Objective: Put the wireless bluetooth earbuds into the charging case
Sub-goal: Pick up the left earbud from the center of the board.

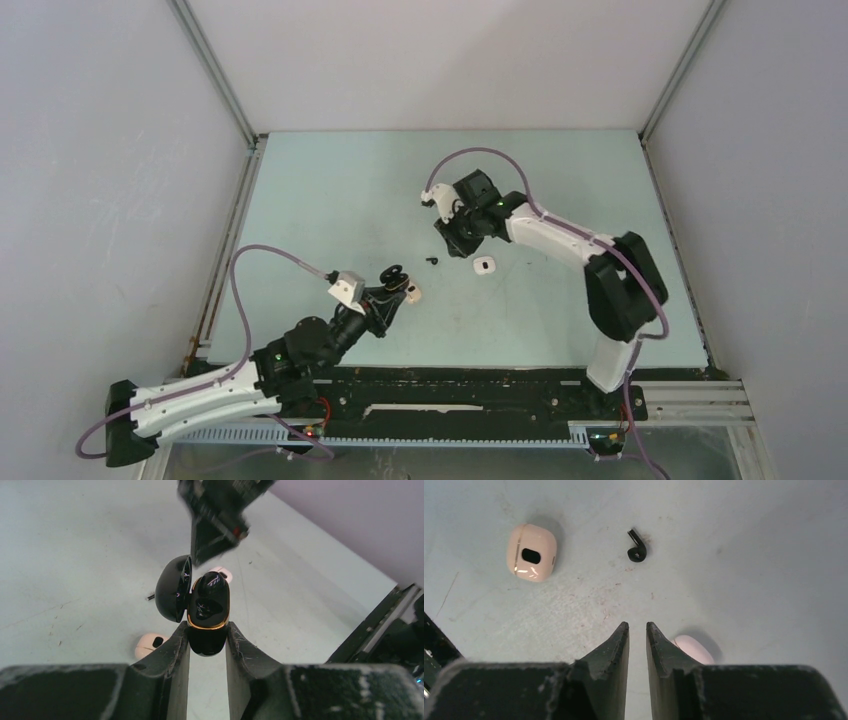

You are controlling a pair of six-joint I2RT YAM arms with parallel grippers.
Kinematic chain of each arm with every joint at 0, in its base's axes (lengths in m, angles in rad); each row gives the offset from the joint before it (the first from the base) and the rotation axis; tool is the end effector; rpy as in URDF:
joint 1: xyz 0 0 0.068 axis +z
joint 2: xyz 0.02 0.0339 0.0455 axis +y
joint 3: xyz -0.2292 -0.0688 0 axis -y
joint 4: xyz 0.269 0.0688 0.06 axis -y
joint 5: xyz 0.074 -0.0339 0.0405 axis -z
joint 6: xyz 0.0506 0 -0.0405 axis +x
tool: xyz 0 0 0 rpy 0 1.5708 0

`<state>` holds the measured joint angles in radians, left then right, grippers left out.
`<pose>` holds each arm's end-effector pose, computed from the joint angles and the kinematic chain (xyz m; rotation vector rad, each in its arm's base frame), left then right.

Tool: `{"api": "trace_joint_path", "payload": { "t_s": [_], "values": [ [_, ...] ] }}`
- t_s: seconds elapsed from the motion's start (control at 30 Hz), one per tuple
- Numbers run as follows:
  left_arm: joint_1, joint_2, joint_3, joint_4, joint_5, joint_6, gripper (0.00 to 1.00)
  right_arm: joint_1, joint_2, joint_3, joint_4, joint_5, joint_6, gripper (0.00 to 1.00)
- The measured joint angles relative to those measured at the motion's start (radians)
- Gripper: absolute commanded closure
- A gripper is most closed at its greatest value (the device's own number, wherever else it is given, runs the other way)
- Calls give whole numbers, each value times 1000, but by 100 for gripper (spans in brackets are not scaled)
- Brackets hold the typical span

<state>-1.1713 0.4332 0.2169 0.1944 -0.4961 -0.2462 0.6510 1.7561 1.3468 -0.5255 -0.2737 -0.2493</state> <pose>0.1023 -0.1805 0.2080 0.3564 1.5963 -0.7057 0.3145 0.2568 0.1880 -1.2022 2.2245 0.5067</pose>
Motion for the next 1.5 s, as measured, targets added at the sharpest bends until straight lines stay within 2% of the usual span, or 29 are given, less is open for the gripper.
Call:
{"api": "trace_joint_path", "payload": {
  "t_s": [0.27,0.67,1.17,1.5],
  "values": [
    [0,-106,0,-39,-13,-24,100,1,286,159,-50,-52,130,70],
    [0,-102,0,-76,-6,-35,100,2,387,288,-87,-89,199,59],
    [0,-111,0,-85,-6,-42,100,12,457,336,-103,-83,216,64],
    [0,-114,-10,-88,-7,-42,100,61,454,336,-100,13,195,68]
  ]
}}
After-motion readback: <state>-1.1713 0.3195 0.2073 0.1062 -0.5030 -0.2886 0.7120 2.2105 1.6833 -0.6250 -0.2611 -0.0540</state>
